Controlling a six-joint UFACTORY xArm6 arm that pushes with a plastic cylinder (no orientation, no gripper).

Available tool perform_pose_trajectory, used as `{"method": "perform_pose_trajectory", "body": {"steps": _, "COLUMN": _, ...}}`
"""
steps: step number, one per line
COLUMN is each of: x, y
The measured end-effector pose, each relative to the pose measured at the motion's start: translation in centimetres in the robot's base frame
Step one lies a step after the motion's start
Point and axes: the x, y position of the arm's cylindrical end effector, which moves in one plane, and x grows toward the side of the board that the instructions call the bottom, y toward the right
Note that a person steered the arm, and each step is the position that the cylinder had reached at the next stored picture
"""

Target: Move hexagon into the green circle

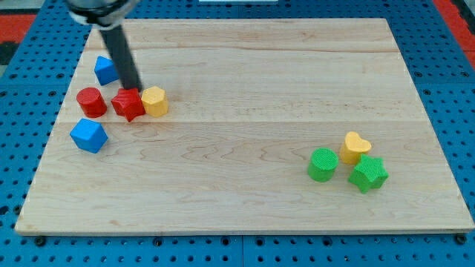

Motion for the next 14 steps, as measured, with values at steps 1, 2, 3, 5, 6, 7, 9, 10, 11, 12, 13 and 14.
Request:
{"method": "perform_pose_trajectory", "body": {"steps": 1, "x": -0.6, "y": 2.6}}
{"method": "perform_pose_trajectory", "body": {"steps": 2, "x": -2.4, "y": -2.0}}
{"method": "perform_pose_trajectory", "body": {"steps": 3, "x": 1.5, "y": -4.9}}
{"method": "perform_pose_trajectory", "body": {"steps": 5, "x": 2.8, "y": -6.2}}
{"method": "perform_pose_trajectory", "body": {"steps": 6, "x": 2.8, "y": -2.5}}
{"method": "perform_pose_trajectory", "body": {"steps": 7, "x": 3.1, "y": 4.9}}
{"method": "perform_pose_trajectory", "body": {"steps": 9, "x": 5.2, "y": 11.8}}
{"method": "perform_pose_trajectory", "body": {"steps": 10, "x": 9.1, "y": 22.0}}
{"method": "perform_pose_trajectory", "body": {"steps": 11, "x": 8.3, "y": 23.8}}
{"method": "perform_pose_trajectory", "body": {"steps": 12, "x": 8.2, "y": 17.7}}
{"method": "perform_pose_trajectory", "body": {"steps": 13, "x": 10.0, "y": 18.4}}
{"method": "perform_pose_trajectory", "body": {"steps": 14, "x": 9.9, "y": 22.2}}
